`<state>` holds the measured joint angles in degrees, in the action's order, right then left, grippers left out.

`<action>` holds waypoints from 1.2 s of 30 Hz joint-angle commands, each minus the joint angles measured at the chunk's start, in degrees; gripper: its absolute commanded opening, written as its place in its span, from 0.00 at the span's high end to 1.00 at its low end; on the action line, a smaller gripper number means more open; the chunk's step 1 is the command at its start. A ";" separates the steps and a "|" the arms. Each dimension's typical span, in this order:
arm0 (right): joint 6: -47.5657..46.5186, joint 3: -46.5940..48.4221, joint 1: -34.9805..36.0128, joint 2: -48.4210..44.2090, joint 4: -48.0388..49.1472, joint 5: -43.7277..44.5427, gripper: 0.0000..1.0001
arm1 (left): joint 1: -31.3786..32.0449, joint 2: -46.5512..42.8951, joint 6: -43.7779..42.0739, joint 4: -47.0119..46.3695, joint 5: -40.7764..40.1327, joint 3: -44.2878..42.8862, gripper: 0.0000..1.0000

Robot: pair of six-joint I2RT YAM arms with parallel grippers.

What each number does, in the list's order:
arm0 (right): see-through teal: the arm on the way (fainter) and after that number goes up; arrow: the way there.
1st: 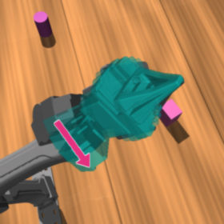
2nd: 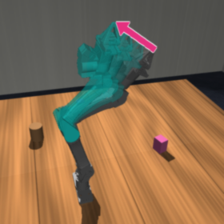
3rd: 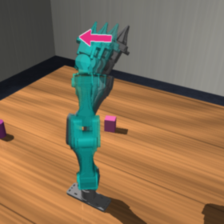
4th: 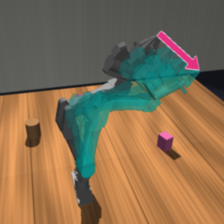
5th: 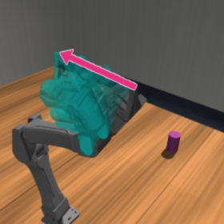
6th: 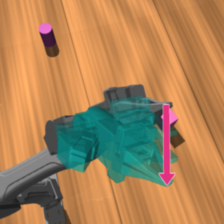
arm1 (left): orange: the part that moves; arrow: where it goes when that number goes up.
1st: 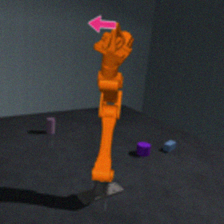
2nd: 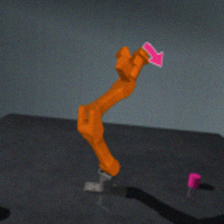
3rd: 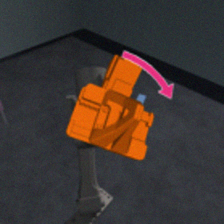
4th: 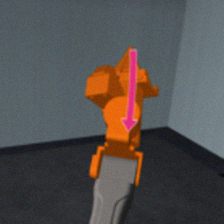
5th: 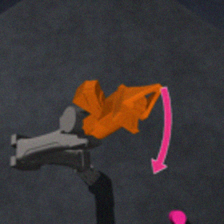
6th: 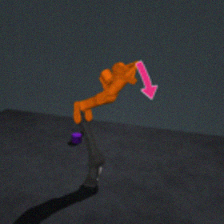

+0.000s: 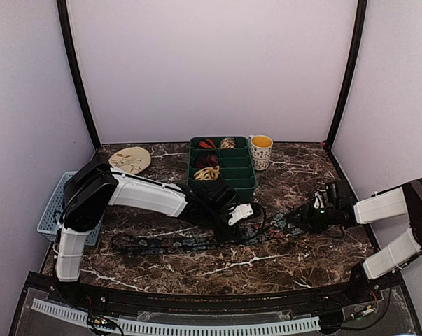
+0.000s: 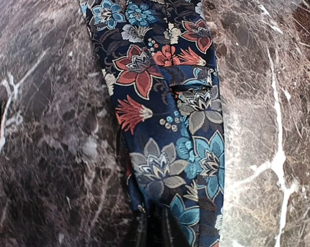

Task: Roll the ties
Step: Move to tie at the center of the board.

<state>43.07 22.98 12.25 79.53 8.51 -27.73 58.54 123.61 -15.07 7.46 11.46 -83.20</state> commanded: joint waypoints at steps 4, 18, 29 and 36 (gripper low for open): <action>-0.47 -0.60 -0.65 3.76 -1.48 -3.48 0.64 | -1.05 -9.26 -6.67 11.10 -4.00 8.08 0.92; -0.80 -3.82 -0.65 -2.20 -5.15 -3.18 0.66 | -4.92 -26.89 -9.45 21.04 -11.18 24.01 0.79; -4.05 1.46 -0.65 -7.57 -9.28 -4.40 0.60 | -4.65 -16.00 5.53 -0.29 -0.02 8.09 0.44; -4.06 1.81 -0.56 -8.64 -8.26 -6.61 0.59 | -3.79 -6.04 9.11 -5.84 -1.93 3.41 0.46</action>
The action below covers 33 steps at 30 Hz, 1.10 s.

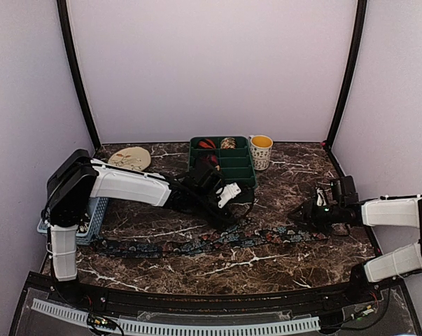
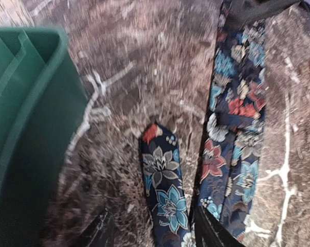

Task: Roll the ties
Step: Pick up the tie from the center of the board.

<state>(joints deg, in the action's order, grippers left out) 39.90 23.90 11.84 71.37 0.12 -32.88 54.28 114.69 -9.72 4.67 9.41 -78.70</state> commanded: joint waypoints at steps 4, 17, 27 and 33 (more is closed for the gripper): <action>-1.52 0.70 -0.15 0.24 0.44 -2.05 0.58 | 0.73 6.00 3.83 -3.55 0.04 -1.89 0.46; -2.95 -1.11 -0.04 3.77 2.58 -4.47 0.59 | 2.40 8.56 -2.39 3.52 -3.09 -3.59 0.92; -3.99 -1.95 0.68 4.95 3.68 -6.38 0.60 | 4.97 -3.50 -6.57 5.61 3.43 -0.71 1.00; -4.52 -1.20 1.07 6.22 4.43 -7.95 0.60 | 6.00 -1.49 -9.47 12.72 8.19 -1.77 1.00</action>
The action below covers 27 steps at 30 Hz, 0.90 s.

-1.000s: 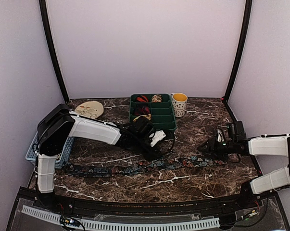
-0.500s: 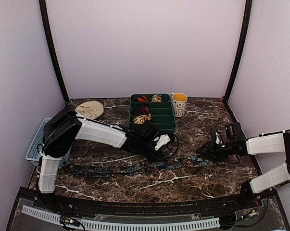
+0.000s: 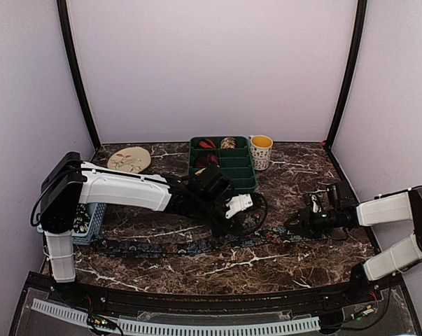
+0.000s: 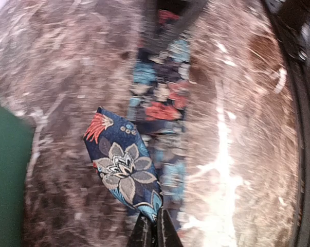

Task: Roll the ties
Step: Pick up the tie from the center of the board, then tie the tie at the center of the board.

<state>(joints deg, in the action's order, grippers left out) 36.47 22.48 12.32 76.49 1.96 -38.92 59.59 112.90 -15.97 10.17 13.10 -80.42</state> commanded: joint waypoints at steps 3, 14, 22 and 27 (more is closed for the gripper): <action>-1.22 0.76 0.96 2.30 3.05 -2.51 0.62 | 0.75 2.38 -3.64 9.81 6.50 -2.45 1.00; -1.57 2.16 3.64 5.17 3.65 -2.73 0.64 | 0.71 8.02 -4.00 13.75 9.13 -7.11 1.00; -2.31 2.53 4.33 7.57 3.82 -2.09 0.65 | 0.70 10.64 -4.12 13.88 10.68 -10.14 1.00; -3.18 2.77 4.67 8.53 2.88 -1.35 0.66 | 0.63 12.25 -4.33 13.99 11.84 -12.18 1.00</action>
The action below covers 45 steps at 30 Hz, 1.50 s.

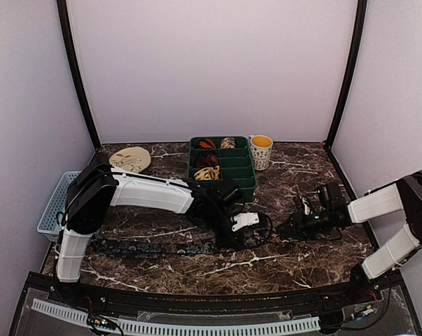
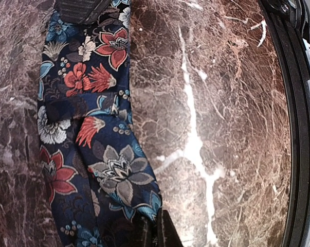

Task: Roll the ties
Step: Tie the tie at the center of the board.

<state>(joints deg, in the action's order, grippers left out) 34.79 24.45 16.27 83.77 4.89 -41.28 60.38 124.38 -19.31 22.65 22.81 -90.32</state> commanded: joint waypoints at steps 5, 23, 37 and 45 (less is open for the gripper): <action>-2.10 1.01 0.87 2.11 -0.59 1.39 0.67 | -0.26 2.65 -1.22 1.55 2.39 -4.37 1.00; -7.01 3.55 1.02 1.71 -9.49 9.15 0.71 | -1.35 3.17 -3.27 -4.46 0.82 -5.21 0.99; -8.14 9.52 3.72 -0.97 -11.53 9.81 0.88 | -2.99 3.54 -4.10 -3.81 2.77 -4.87 0.98; -9.52 9.52 5.62 4.70 -11.68 10.86 0.99 | -3.08 5.06 -4.33 -3.74 3.46 -6.33 0.98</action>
<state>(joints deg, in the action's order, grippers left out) 26.55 33.32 21.28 86.63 -7.01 -31.35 57.39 128.75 -22.59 18.96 24.69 -94.45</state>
